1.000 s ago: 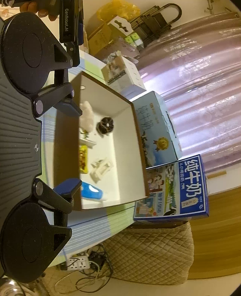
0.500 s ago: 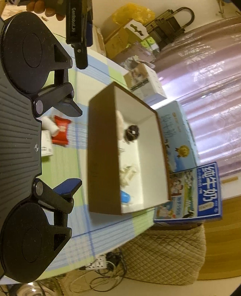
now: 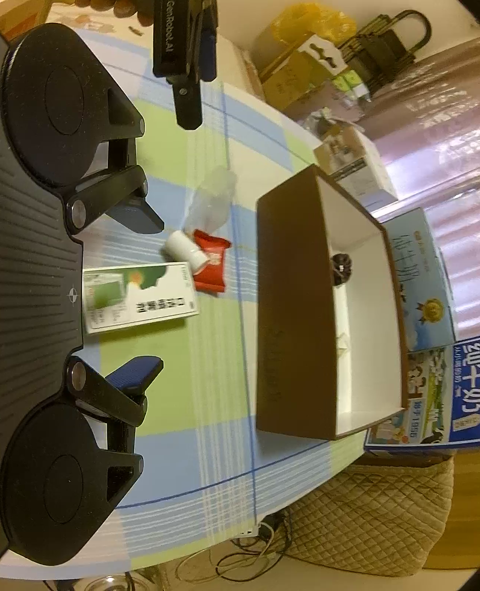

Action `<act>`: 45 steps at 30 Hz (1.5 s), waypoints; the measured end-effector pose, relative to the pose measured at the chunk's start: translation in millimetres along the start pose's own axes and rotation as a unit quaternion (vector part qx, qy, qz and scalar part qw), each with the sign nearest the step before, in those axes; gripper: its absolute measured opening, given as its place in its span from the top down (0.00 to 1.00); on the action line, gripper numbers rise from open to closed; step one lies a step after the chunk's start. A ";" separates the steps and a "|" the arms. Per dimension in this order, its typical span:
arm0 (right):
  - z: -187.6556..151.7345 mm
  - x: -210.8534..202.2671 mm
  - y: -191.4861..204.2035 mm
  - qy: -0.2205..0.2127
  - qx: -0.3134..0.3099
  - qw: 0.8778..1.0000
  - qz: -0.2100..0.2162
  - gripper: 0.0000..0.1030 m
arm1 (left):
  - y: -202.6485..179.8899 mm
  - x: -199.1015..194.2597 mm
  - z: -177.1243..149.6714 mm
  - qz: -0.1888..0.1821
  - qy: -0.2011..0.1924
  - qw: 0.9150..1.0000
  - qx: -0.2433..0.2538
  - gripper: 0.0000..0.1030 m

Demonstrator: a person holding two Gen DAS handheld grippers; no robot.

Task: Organize objects
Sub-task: 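Grasp the green spray carton with the right gripper while left grasps the clear plastic box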

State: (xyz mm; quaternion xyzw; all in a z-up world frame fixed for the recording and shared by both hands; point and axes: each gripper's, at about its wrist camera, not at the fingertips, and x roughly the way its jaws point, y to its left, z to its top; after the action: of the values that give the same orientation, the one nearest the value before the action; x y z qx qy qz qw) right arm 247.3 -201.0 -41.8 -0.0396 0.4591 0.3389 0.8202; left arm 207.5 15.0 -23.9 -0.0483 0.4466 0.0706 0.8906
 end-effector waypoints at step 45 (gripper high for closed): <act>-11.7 93.7 13.0 0.072 -0.082 0.993 -0.043 0.32 | 12.1 35.3 -18.3 -0.006 0.055 0.998 -0.011 0.09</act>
State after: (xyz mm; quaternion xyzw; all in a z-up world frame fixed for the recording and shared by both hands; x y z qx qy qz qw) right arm 263.8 -146.7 -118.4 -0.1507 0.4853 0.3366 0.7928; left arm 211.9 27.2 -63.4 -0.0641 0.4938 0.0677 0.8646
